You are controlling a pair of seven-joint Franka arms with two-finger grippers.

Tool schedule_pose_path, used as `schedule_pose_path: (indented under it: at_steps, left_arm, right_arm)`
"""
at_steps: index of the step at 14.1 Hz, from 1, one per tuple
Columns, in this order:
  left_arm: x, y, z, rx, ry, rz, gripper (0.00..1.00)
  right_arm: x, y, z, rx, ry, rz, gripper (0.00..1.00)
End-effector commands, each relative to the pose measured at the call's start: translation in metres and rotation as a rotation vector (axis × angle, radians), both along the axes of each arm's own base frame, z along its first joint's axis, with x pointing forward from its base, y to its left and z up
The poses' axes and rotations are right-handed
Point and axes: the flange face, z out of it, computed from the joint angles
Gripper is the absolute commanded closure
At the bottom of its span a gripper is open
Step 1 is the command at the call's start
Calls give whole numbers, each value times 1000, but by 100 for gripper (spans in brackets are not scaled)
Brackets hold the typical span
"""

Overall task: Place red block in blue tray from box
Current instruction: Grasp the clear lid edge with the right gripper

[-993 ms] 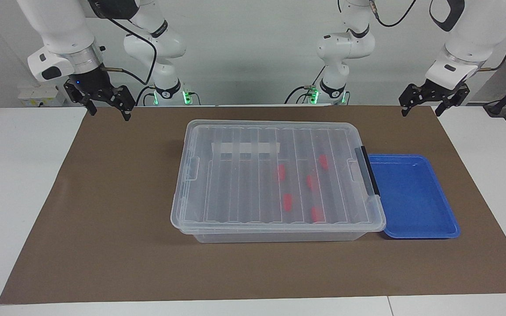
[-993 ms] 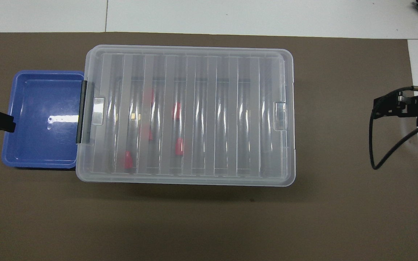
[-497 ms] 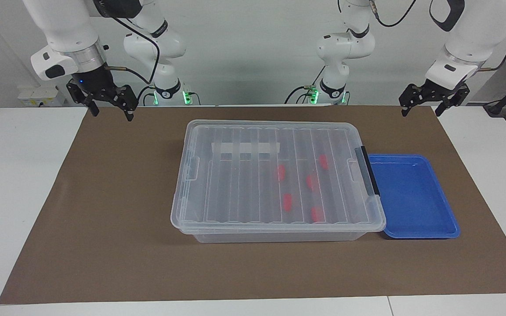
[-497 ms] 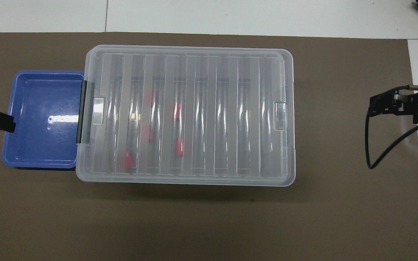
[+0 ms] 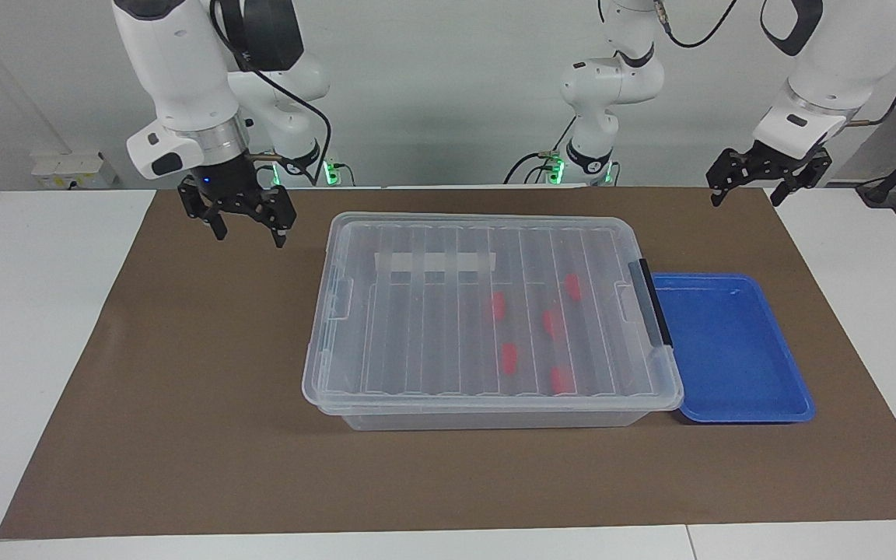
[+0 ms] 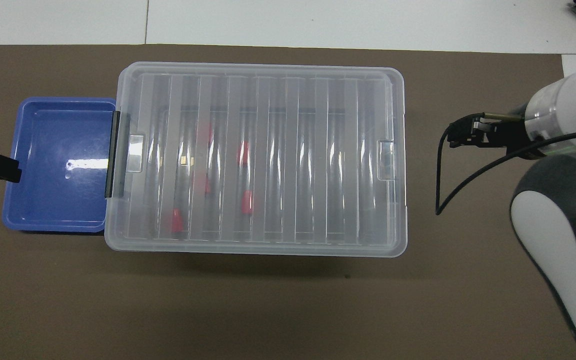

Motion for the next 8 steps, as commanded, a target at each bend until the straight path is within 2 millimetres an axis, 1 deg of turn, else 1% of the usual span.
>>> schedule_pose_path:
  at_steps: [1,2,4,5,7,8]
  left_arm:
    - [-5,1,4,-11,9,-4,0]
    - [-5,1,4,-11,9,-4,0]
    - [-5,1,4,-11,9,-4,0]
    - [-5,1,4,-11,9,-4,0]
    - [-5,1,4,-11,9,-4,0]
    - [-5,1,4,-11,9,-4,0]
  right_arm:
    - [-2,27,-36,32,-40,-27,0]
    - [-4,37,-48,39,-48,-30,0]
    - [-13,52,-65,36,-35,-15,0]
    - [-18,51,-77,28,-13,-5,0]
    - [-26,49,-97,38,-52,5,0]
    - [-30,48,-103,46,-74,3,0]
